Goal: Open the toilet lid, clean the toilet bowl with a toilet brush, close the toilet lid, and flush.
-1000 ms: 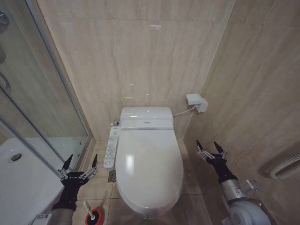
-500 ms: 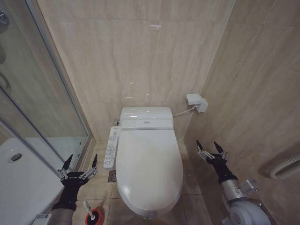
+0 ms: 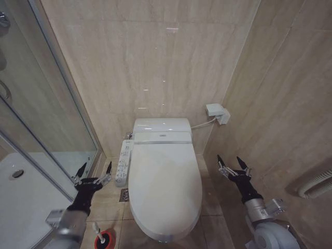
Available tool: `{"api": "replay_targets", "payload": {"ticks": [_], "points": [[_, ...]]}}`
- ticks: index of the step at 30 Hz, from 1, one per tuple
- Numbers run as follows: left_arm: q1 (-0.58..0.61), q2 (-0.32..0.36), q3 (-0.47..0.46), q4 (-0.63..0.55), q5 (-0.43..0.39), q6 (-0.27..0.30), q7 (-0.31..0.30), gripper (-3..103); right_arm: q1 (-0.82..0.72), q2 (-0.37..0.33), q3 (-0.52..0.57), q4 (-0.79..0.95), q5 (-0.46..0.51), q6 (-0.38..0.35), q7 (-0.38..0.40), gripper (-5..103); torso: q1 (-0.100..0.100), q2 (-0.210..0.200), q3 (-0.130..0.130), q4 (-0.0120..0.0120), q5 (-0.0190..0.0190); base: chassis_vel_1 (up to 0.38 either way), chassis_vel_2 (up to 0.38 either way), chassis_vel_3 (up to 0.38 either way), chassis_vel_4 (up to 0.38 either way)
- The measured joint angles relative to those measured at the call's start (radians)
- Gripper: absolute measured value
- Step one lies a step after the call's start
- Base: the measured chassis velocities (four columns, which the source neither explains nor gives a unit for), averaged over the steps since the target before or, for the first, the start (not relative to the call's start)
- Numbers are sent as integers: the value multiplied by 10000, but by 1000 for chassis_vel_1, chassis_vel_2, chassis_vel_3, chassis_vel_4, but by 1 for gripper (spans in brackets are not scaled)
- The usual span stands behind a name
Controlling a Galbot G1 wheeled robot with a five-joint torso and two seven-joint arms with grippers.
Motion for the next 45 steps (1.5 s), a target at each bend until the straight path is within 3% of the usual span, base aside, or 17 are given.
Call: {"api": "replay_targets", "payload": {"ticks": [1, 4, 7, 9, 14, 17, 21, 24, 32, 45], "points": [[-243, 45, 46, -4, -116, 363, -71, 99, 0, 0, 0, 0, 0, 0, 0, 100, 0, 0, 0, 0, 0, 0, 0, 0, 0], [-539, 95, 156, -286, 105, 760, -253, 100, -2, 0, 0, 0, 0, 0, 0, 100, 2, -1, 2, -5, -7, 0, 0, 0, 0], [-387, 95, 235, -1118, 671, 578, -376, 100, 1, 0, -1, 0, 0, 0, 0, 100, 1, 0, 1, 2, 10, 0, 0, 0, 0], [-104, 76, 270, -1613, 848, 444, -419, 100, -1, 0, 0, 0, 0, 1, 0, 100, 1, 0, 1, 3, -2, 0, 0, 0, 0], [53, 51, 274, -1745, 1094, 229, -435, 100, -1, 0, 0, 0, 0, 0, 0, 100, 0, 0, 0, 1, -2, 0, 0, 0, 0], [75, 59, 265, -1400, 1318, -154, -545, 100, -1, 0, 0, 0, 0, 1, 0, 100, 0, 0, 0, 2, 1, 0, 0, 0, 0], [-95, 131, 299, 56, 1424, -1385, -579, 100, 0, 0, 0, 0, 0, 1, -1, 100, 0, 0, 0, 1, -2, 0, 0, 0, 0], [-313, 125, 389, 783, 1167, -1805, -545, 100, 1, 0, 0, 0, 0, 1, -1, 100, 0, 0, 0, -1, -1, 0, 0, 0, 0], [-639, -9, 549, 1440, 1065, -2077, -241, 100, 0, 0, -1, 0, 0, 1, 0, 100, 0, 0, 0, 0, 0, 0, 0, 0, 0], [-713, -208, 571, 1416, 1509, -2131, -30, 100, -3, 0, 0, 0, 0, 0, 0, 100, -2, 0, -1, 1, 0, 0, 0, 0, 0]]}}
